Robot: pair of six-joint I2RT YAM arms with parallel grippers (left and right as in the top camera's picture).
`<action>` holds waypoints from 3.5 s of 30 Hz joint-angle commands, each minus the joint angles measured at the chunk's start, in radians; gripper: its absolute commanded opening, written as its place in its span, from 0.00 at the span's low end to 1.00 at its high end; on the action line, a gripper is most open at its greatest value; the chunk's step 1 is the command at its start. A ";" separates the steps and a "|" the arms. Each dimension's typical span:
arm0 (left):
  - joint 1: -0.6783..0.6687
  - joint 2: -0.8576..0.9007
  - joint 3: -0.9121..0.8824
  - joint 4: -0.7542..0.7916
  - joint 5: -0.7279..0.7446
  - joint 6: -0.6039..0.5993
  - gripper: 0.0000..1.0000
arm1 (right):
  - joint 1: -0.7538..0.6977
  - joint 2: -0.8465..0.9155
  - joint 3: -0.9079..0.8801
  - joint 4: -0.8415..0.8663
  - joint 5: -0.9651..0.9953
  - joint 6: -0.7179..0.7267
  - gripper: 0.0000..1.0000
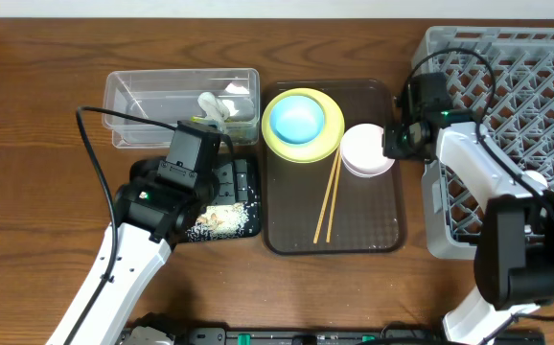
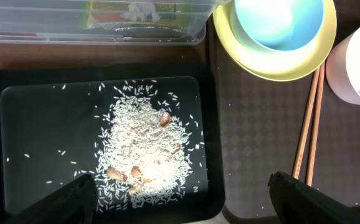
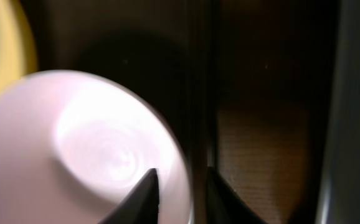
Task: Sort waste into correct bins and load items into the dishwasher rack
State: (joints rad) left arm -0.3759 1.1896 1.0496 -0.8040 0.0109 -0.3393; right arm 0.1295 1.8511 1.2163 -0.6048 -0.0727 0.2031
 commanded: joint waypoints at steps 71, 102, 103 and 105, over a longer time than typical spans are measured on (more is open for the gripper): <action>0.000 0.005 0.002 -0.004 -0.019 0.006 0.90 | -0.024 0.143 0.070 0.815 1.068 -0.704 0.01; 0.000 0.005 0.002 -0.023 -0.019 0.006 0.90 | 0.127 -0.138 0.057 0.225 -0.123 0.056 0.57; 0.000 0.005 0.002 -0.023 -0.019 0.006 0.90 | 0.146 -0.110 0.057 0.243 -0.123 0.069 0.57; 0.000 0.005 0.002 -0.023 -0.019 0.006 0.91 | 0.173 -0.067 0.057 0.278 -0.122 0.092 0.56</action>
State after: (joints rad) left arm -0.3759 1.1904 1.0492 -0.8234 0.0074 -0.3393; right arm 0.2600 1.7264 1.2808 -0.3504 -0.1604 0.2260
